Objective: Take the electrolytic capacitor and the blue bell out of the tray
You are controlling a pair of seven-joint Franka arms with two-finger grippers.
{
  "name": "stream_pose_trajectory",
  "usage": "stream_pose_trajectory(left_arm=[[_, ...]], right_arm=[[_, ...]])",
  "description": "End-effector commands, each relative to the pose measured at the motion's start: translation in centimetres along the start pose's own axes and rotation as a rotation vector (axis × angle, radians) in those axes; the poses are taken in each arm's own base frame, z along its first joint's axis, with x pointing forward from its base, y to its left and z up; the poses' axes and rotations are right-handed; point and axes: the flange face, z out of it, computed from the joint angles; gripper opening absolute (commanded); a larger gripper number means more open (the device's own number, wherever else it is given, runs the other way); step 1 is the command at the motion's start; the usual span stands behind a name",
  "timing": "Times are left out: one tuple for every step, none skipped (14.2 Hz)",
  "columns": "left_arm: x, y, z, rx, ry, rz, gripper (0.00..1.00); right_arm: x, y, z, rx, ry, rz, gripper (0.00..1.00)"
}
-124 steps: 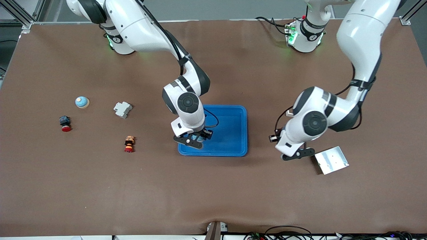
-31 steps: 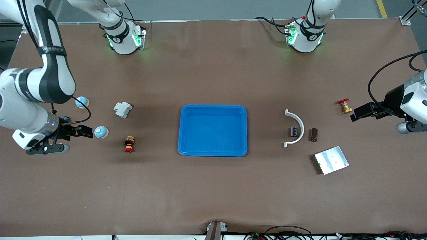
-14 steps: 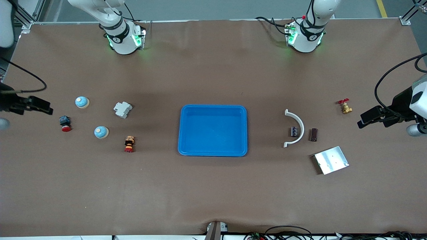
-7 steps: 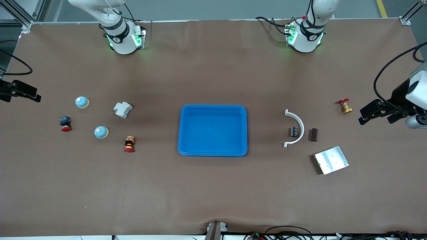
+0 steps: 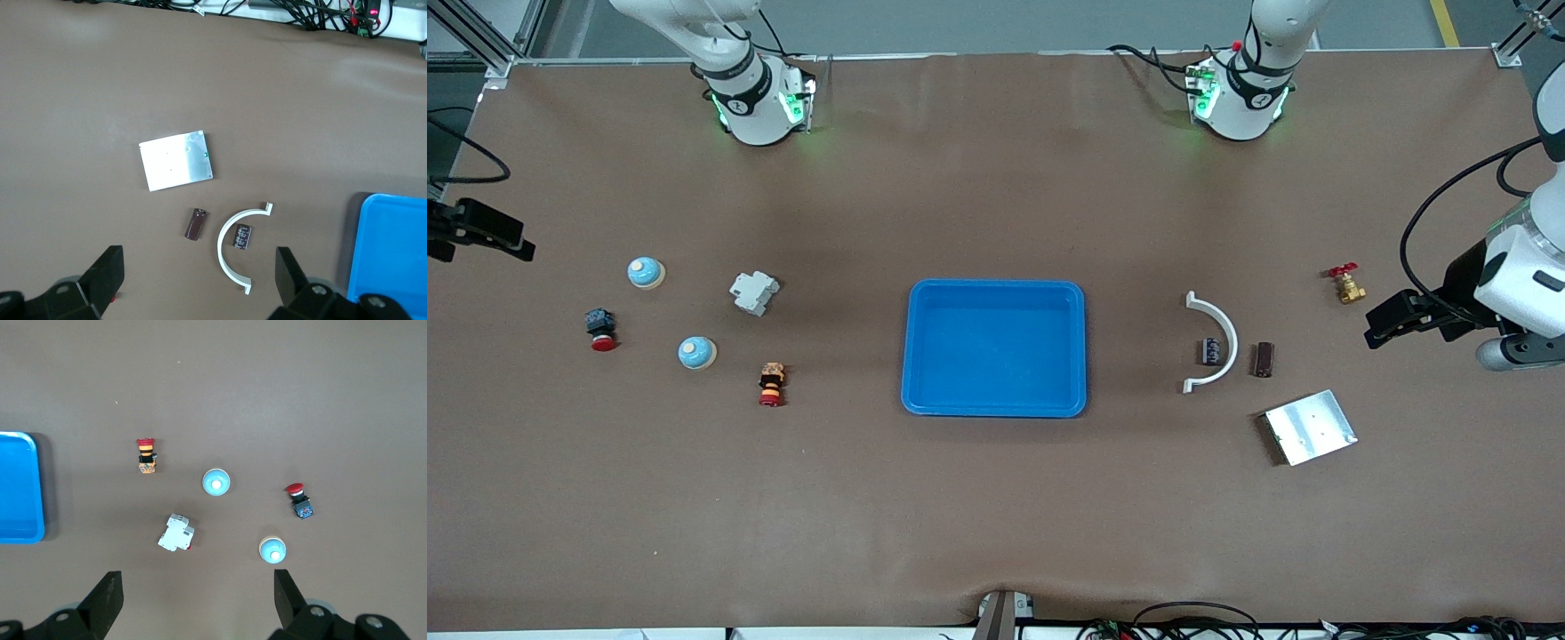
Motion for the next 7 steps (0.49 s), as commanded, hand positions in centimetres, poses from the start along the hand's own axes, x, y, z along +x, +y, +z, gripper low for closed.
stream_pose_trajectory(left_arm=[[-0.8,2.2,-0.8,0.059,0.001,-0.001,1.00],[-0.7,2.2,-0.5,0.070,-0.006,-0.022,1.00],[-0.5,1.7,-1.0,0.062,-0.002,-0.044,1.00],[-0.1,1.0,-1.1,0.049,-0.003,-0.045,1.00],[0.1,0.4,-1.0,0.039,-0.011,-0.022,1.00],[0.3,-0.4,-0.8,0.030,-0.017,0.003,1.00],[0.3,-1.0,-1.0,0.024,-0.016,0.019,1.00]], right_arm=[[-2.2,0.1,-2.4,0.000,0.038,0.007,1.00],[-2.2,0.0,-2.6,-0.001,0.046,0.006,1.00],[-2.2,0.0,-2.6,-0.001,0.049,0.006,1.00],[-2.2,0.0,-2.6,-0.001,0.051,0.006,1.00],[-2.1,0.0,-2.7,-0.001,0.055,0.006,1.00],[-2.1,-0.1,-2.7,-0.001,0.057,0.004,1.00],[-2.1,-0.3,-2.8,0.000,0.058,0.001,1.00]])
